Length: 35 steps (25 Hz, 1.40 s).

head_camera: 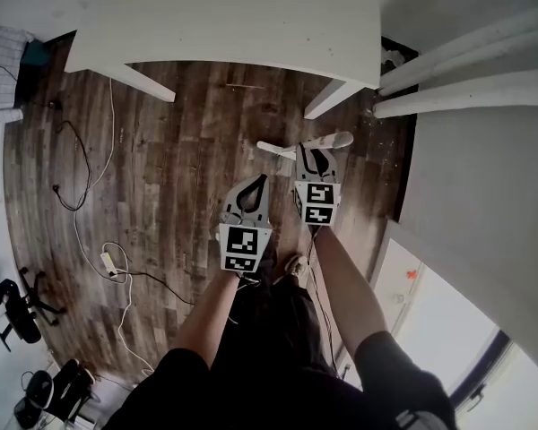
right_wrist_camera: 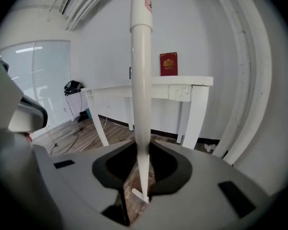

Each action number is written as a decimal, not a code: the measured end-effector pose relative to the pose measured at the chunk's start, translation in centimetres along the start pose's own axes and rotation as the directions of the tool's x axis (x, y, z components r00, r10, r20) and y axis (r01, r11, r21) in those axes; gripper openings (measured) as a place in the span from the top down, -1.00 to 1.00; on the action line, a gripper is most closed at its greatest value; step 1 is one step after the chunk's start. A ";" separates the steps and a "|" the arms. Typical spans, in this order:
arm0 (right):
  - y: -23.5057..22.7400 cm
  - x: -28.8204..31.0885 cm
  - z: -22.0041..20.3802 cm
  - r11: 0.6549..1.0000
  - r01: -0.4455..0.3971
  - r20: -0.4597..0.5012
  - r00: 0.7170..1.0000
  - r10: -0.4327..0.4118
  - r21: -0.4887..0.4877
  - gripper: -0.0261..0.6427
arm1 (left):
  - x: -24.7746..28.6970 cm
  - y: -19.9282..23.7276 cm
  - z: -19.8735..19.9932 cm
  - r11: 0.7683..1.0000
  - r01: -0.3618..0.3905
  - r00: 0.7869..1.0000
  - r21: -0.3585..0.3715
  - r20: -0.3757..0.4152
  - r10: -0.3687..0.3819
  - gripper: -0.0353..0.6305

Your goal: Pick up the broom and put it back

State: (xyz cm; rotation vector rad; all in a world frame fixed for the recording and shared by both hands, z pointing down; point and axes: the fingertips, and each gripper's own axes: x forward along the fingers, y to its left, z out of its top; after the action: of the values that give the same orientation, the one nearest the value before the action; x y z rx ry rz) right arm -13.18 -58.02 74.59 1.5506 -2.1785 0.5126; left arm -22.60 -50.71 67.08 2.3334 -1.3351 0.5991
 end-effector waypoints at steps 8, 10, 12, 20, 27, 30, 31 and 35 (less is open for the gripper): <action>-2.9 6.1 3.2 0.999 0.038 0.030 0.999 -0.038 0.007 0.62 | 3.7 2.5 1.4 1.000 0.001 1.000 -0.024 0.013 -0.001 0.89; -3.7 7.2 3.6 0.998 0.056 0.020 0.998 -0.056 -0.004 0.62 | 4.3 3.0 1.7 1.000 0.006 1.000 -0.021 0.017 -0.005 0.89; -4.5 8.0 3.8 0.997 0.071 0.009 0.997 -0.071 -0.013 0.62 | 4.6 3.5 1.9 0.999 0.005 1.000 -0.032 0.016 -0.004 0.89; -5.8 9.8 4.9 0.996 0.070 -0.007 0.998 -0.070 -0.046 0.56 | 4.6 4.2 3.6 0.998 0.001 0.999 -0.066 0.038 0.002 0.89; -4.8 8.2 5.5 0.989 0.058 -0.015 0.998 -0.061 -0.136 0.34 | 4.2 3.8 4.6 0.998 0.008 0.999 -0.066 0.038 -0.005 0.89; -5.2 6.6 5.5 0.989 0.079 -0.013 0.997 -0.082 -0.124 0.33 | 3.7 3.3 5.3 0.998 0.011 0.999 -0.057 0.047 -0.008 0.89; -5.4 5.8 5.5 0.989 0.089 -0.011 0.996 -0.091 -0.114 0.33 | 3.5 3.3 5.4 0.998 0.008 0.999 -0.054 0.047 -0.006 0.89; -5.3 1.7 5.3 0.989 0.118 -0.016 0.993 -0.120 -0.086 0.34 | 1.8 3.3 6.2 0.997 -0.017 0.998 -0.078 0.051 0.021 0.89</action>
State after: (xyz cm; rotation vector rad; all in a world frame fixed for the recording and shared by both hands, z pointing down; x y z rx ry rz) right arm -9.31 -63.73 71.32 1.6103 -2.0500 0.3921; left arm -23.60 -56.76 63.25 2.2907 -1.3797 0.4866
